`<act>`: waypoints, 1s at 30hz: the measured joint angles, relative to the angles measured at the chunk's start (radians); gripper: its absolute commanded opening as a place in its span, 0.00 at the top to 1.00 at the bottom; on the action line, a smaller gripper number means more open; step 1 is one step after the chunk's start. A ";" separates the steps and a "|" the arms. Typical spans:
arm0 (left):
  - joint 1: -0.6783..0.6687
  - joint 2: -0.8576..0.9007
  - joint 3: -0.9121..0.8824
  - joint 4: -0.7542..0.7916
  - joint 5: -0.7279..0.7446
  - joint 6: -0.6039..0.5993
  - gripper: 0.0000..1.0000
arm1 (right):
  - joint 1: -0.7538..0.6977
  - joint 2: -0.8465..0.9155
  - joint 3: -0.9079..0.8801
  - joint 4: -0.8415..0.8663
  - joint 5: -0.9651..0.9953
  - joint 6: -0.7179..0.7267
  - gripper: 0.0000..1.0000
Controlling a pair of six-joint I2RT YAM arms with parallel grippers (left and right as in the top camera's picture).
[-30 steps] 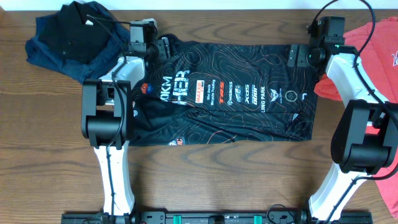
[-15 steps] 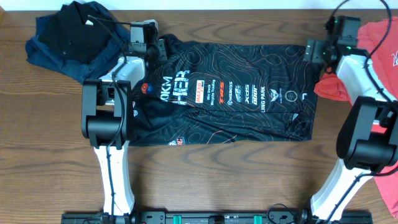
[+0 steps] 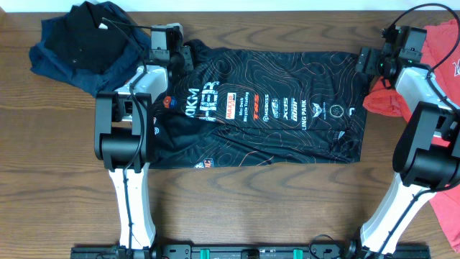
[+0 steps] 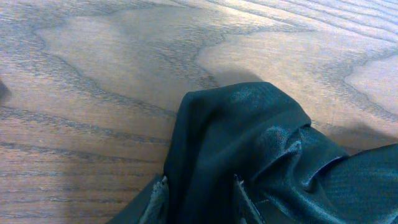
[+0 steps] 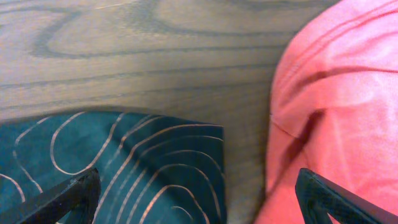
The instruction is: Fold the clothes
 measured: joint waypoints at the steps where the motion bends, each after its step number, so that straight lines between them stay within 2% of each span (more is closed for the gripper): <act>1: 0.000 0.000 0.000 0.000 0.000 0.000 0.66 | 0.002 0.004 0.000 0.003 -0.006 0.002 0.04; 5: 0.000 0.000 0.000 -0.005 0.000 0.000 0.65 | 0.006 0.032 0.001 0.010 -0.023 0.008 0.07; 14: 0.000 0.000 0.000 -0.007 0.000 0.000 0.65 | 0.008 0.080 0.001 0.069 -0.055 0.063 0.08; 21: 0.000 0.000 0.000 -0.007 0.000 0.000 0.66 | 0.008 0.100 0.003 0.086 -0.063 0.089 0.15; 25: 0.000 0.000 0.000 -0.008 0.000 0.000 0.67 | 0.008 0.109 0.007 0.100 -0.063 0.098 0.30; 26: 0.000 0.000 0.000 -0.008 0.000 0.000 0.70 | 0.008 0.109 0.008 0.101 -0.062 0.098 0.39; 30: 0.000 0.000 0.000 -0.009 0.000 0.000 0.79 | 0.008 0.113 0.010 0.101 -0.061 0.112 0.52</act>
